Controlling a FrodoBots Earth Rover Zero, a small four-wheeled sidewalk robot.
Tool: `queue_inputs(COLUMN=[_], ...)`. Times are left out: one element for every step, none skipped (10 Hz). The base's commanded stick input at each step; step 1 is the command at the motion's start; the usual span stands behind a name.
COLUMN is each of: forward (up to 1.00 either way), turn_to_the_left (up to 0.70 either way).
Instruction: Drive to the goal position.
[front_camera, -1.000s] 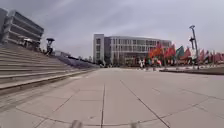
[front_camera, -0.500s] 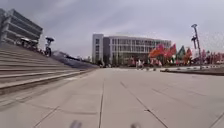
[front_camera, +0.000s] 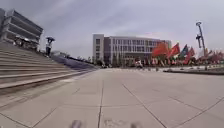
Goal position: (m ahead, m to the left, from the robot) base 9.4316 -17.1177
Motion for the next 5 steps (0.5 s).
queue_inputs(forward=[1.00,1.00,1.00,1.00,1.00], turn_to_the_left=[0.00,0.00,0.00,0.00,0.00])
